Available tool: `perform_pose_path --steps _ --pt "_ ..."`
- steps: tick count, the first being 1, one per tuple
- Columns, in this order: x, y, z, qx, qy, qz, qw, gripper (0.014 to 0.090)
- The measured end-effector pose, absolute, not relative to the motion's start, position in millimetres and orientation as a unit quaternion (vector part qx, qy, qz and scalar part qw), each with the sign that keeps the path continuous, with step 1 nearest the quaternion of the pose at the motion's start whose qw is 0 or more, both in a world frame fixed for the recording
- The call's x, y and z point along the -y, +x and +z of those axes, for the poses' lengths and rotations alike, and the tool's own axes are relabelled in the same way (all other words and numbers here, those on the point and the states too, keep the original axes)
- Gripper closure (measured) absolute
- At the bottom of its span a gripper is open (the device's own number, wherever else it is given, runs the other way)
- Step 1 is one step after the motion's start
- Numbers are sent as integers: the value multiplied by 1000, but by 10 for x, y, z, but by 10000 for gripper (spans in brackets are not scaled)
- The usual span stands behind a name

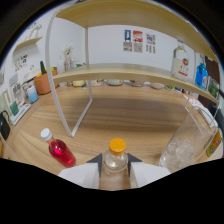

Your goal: Make me a cup of Vodka Sunrise.

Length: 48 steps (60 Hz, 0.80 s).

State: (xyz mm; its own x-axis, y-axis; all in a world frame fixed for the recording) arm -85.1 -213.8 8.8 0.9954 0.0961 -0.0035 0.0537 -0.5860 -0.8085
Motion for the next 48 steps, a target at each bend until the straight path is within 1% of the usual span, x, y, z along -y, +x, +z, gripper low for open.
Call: perform_pose_path --steps 4,7,8,9,11,12,14,24,30,37,44,48 --pt "2179 -856 108 45 -891 28 451 519" --pt "2220 -882 182 50 -888 37 455 396" --pt "2230 -890 218 53 -887 39 458 391" --pt "2244 -895 258 56 -885 41 460 283" --pt "2276 -897 353 62 -882 42 466 194" --pt "2296 -886 413 64 -879 41 470 182" --pt "2338 -882 538 69 -874 41 479 195" --pt "2639 -801 1249 82 -844 43 528 187" --pt "2876 -623 1542 73 -834 40 546 187" --pt "3151 -338 1652 57 -831 30 553 184" --pt "3386 18 1591 37 -841 13 540 189" --pt "3428 221 1651 23 -843 5 538 189"
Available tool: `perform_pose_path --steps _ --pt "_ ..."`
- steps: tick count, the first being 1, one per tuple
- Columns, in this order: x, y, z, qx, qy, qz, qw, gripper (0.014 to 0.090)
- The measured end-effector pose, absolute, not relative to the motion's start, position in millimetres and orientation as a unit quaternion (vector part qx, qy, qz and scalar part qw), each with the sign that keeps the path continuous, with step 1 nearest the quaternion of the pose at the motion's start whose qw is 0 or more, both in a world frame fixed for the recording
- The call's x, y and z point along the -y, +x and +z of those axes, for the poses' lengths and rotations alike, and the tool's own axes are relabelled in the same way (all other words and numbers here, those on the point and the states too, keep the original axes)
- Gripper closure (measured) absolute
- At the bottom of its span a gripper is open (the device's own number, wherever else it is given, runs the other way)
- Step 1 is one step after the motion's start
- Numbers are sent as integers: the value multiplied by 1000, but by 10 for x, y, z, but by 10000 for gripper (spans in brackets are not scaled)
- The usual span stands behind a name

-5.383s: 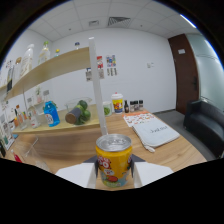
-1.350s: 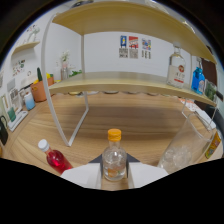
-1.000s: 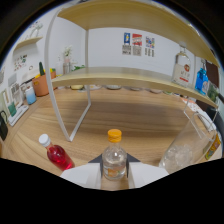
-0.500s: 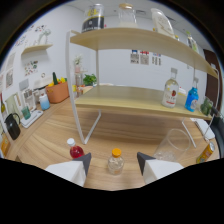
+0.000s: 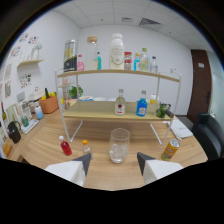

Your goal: Make me a cup of Vodka Sunrise.

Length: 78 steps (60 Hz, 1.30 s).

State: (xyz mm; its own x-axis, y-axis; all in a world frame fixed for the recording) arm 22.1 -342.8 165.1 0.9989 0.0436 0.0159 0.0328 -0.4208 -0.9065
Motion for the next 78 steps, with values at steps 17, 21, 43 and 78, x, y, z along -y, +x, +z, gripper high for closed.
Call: perform_pose_path --steps 17,21,43,78 --pt "2659 913 3071 -11 -779 -7 627 181" --pt "2382 1027 3399 -11 -763 -6 646 179" --pt "1081 1238 3794 -11 -761 7 649 398" --pt "1528 1268 4121 -16 -743 32 668 694"
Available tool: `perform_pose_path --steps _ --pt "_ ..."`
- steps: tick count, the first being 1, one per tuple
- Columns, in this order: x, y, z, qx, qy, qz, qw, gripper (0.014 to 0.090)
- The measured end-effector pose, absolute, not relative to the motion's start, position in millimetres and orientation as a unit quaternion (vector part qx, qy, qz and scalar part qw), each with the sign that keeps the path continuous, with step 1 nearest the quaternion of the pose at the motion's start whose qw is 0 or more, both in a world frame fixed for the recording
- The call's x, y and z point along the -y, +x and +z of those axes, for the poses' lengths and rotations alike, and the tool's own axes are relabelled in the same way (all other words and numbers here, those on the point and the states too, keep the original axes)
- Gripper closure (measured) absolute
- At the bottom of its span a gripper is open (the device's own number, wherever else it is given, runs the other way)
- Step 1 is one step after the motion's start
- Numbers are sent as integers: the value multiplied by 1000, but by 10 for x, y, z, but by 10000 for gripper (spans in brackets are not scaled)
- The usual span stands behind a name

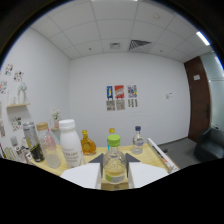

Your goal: Make me a cup of Vodka Sunrise.

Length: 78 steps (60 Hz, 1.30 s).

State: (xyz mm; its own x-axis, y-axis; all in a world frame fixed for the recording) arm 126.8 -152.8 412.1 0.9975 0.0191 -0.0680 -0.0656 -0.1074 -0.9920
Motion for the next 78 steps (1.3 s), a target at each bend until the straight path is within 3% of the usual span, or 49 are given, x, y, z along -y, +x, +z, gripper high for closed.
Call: perform_pose_path --steps 10,24,31,40,48,58,78 --pt "1987 1265 3856 -21 -740 31 671 695" --pt "2275 1242 2398 -38 -802 32 595 697" --pt "2314 1256 1897 -49 -820 29 570 696" --pt "2276 1320 1596 -34 -833 -5 552 696" --pt "2225 1411 1548 67 -830 -113 542 697" --pt "2140 1371 1648 270 -769 -280 507 697" --pt "1990 1098 1773 580 -525 -506 363 698"
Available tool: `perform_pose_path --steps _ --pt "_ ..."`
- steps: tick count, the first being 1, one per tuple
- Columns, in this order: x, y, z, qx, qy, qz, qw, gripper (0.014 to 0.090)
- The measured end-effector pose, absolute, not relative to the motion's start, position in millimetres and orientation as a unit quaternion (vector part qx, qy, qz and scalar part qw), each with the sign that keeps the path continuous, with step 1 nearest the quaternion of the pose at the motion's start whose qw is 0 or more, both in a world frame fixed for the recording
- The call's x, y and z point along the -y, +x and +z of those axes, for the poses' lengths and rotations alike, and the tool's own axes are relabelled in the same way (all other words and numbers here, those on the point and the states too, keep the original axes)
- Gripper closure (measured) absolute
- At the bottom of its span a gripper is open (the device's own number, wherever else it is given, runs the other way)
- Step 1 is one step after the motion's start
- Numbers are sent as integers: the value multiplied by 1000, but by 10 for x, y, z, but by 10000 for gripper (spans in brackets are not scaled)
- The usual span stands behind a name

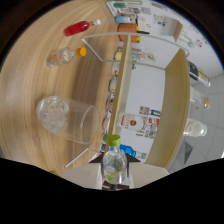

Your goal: Make me a cup of Vodka Sunrise.

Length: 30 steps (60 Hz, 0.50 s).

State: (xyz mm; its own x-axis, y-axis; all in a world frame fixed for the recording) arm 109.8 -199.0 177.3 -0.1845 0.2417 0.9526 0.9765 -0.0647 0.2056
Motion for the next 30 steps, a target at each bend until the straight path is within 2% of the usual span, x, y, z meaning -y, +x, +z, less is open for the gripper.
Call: perform_pose_path --steps 7,16,23,30 --pt "1979 1089 1762 626 -463 -547 306 699" --pt "1960 1064 1783 645 -434 -567 273 696" --pt "1964 1005 1806 641 -442 -559 284 697" --pt "1993 955 1918 610 -486 -530 333 697"
